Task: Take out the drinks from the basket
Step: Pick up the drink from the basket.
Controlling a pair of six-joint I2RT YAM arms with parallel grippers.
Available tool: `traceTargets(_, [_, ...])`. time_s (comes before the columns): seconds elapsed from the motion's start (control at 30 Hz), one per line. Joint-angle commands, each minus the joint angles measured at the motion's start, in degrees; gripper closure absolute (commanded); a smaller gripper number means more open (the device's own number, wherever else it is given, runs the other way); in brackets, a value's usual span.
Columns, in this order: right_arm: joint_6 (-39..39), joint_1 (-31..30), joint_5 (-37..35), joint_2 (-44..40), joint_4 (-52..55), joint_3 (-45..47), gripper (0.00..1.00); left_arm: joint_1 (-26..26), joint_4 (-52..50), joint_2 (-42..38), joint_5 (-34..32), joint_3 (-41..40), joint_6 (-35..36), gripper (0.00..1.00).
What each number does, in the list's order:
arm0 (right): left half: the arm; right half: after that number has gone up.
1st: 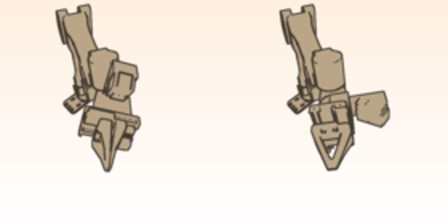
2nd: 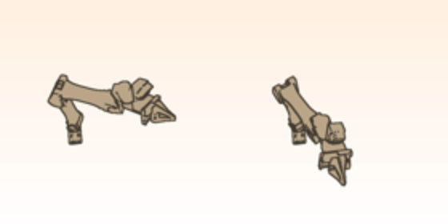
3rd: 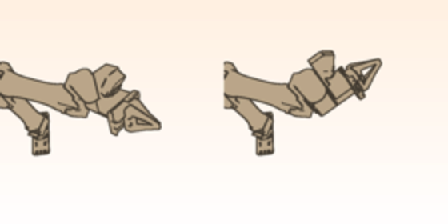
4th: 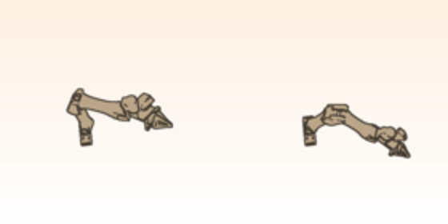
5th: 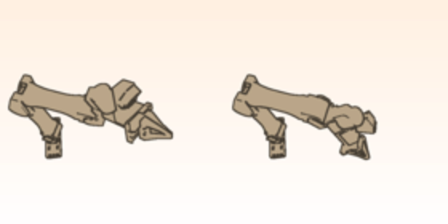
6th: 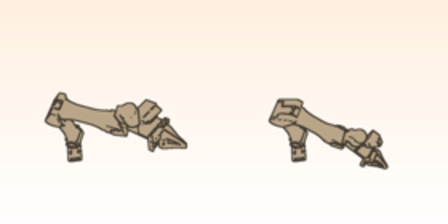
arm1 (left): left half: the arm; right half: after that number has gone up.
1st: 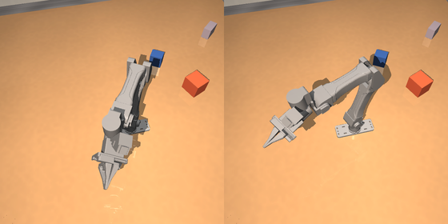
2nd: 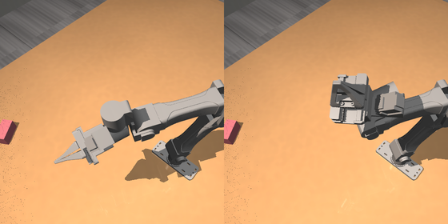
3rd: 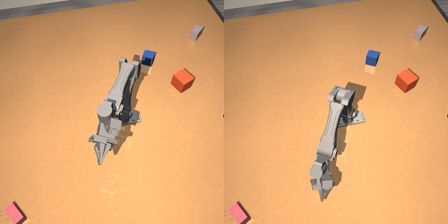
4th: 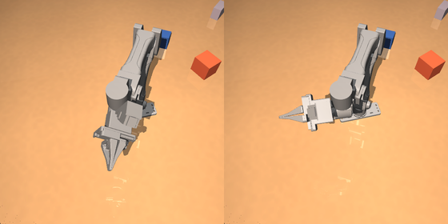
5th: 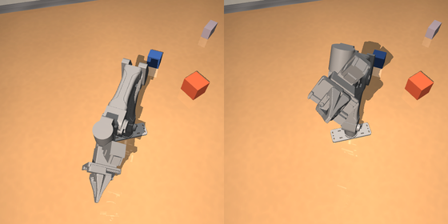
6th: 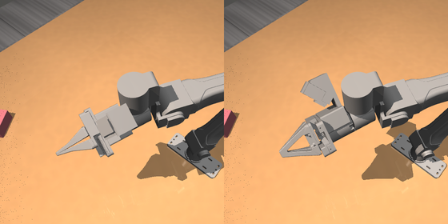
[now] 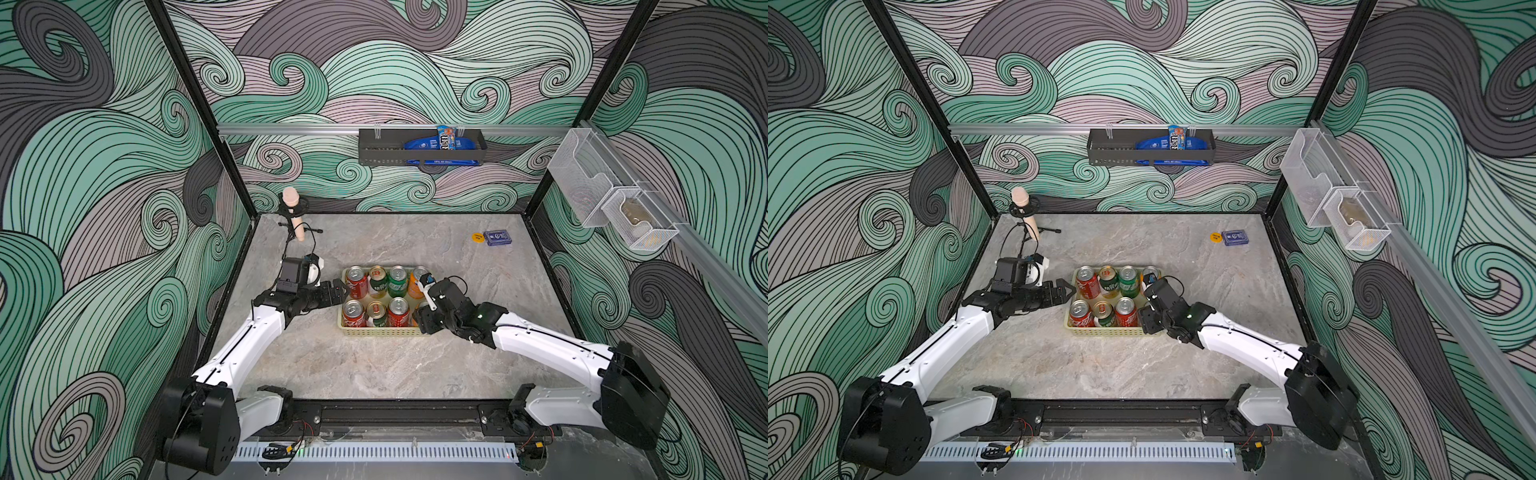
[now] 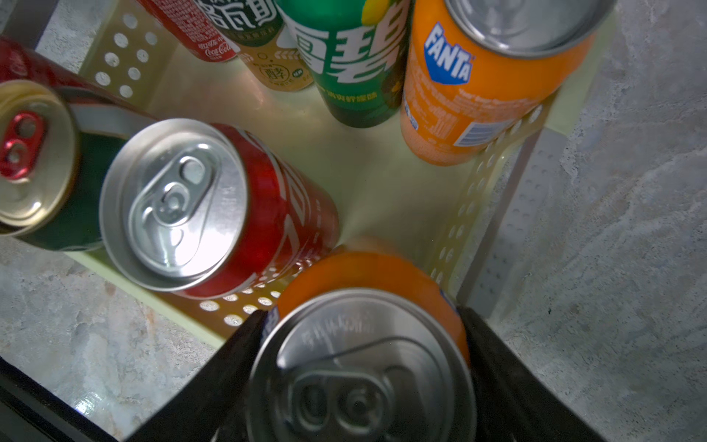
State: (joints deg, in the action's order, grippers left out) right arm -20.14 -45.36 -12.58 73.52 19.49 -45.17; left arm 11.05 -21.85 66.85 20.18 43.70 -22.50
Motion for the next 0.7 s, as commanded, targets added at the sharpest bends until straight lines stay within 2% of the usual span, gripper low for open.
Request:
traceTargets(0.0, [-0.82, 0.01, -2.32, -2.5, -1.23, -0.94, 0.45, 0.46, 0.44, -0.7, 0.65, -0.25, 0.73, 0.06])
traceTargets(0.67, [1.24, 0.15, -6.72, -2.5, 2.84, -8.81, 0.45, 1.26, -0.62, -1.37, 0.18, 0.58, -0.17, 0.06])
